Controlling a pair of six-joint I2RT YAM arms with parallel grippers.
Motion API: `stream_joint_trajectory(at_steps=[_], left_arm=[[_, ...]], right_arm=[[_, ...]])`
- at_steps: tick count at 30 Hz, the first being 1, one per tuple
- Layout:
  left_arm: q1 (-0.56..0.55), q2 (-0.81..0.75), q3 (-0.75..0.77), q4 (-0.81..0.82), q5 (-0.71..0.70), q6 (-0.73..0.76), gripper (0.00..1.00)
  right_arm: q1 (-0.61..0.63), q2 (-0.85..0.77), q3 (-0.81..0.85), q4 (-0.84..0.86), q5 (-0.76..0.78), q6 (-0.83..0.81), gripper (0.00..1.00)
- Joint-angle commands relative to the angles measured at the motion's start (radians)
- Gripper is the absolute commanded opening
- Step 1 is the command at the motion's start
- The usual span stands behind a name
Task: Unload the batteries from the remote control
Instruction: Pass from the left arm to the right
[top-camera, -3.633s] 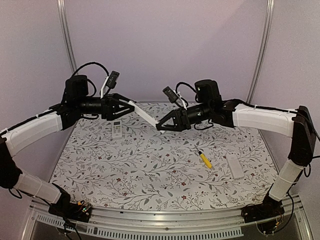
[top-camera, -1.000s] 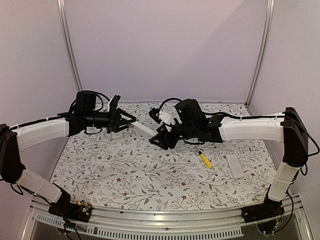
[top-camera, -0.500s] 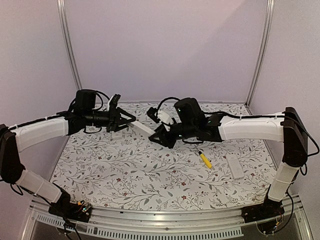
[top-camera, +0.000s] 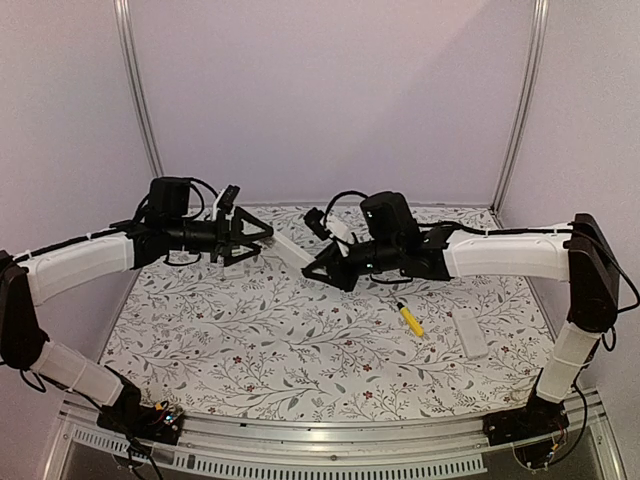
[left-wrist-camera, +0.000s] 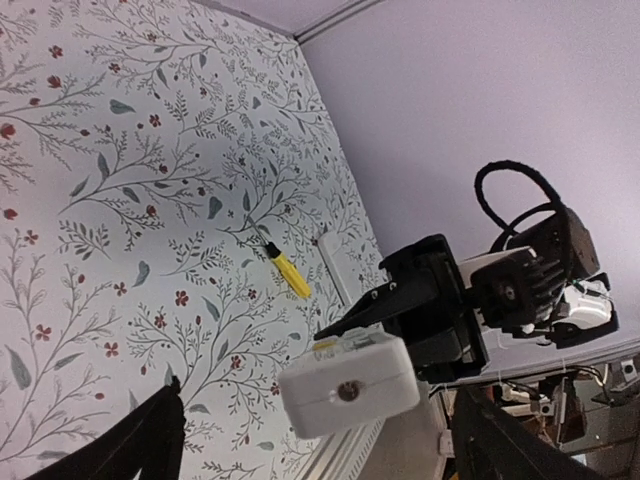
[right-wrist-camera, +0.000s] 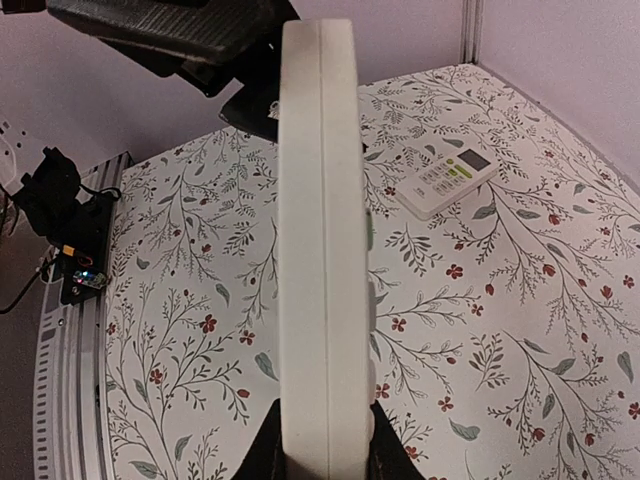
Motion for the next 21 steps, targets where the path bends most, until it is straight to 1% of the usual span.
stream_joint_trajectory(at_steps=[1, 3, 6, 10, 14, 17, 21], left_arm=[[0.021, -0.058, 0.057, -0.07, -0.067, 0.188, 0.95], [0.021, -0.078, 0.068, -0.087, -0.089, 0.286, 0.96], [0.014, -0.101, 0.068, -0.084, -0.085, 0.419, 0.98], [-0.019, -0.08, 0.065, -0.092, -0.061, 0.573, 0.98], [-0.053, -0.01, 0.1, -0.104, 0.037, 0.642, 0.98], [-0.085, 0.05, 0.132, -0.105, 0.08, 0.685, 0.98], [-0.117, 0.121, 0.168, -0.105, 0.156, 0.705, 0.99]], right_arm=[[-0.056, -0.073, -0.051, 0.073, -0.124, 0.075, 0.0], [-0.083, -0.083, -0.058, 0.072, -0.18, 0.106, 0.0], [-0.125, -0.094, -0.06, 0.057, -0.276, 0.137, 0.0], [-0.17, -0.103, -0.043, -0.023, -0.395, 0.148, 0.0], [-0.179, -0.112, -0.02, -0.141, -0.451, 0.123, 0.0], [-0.178, -0.105, -0.001, -0.221, -0.505, 0.103, 0.0], [-0.178, -0.071, 0.024, -0.29, -0.56, 0.092, 0.0]])
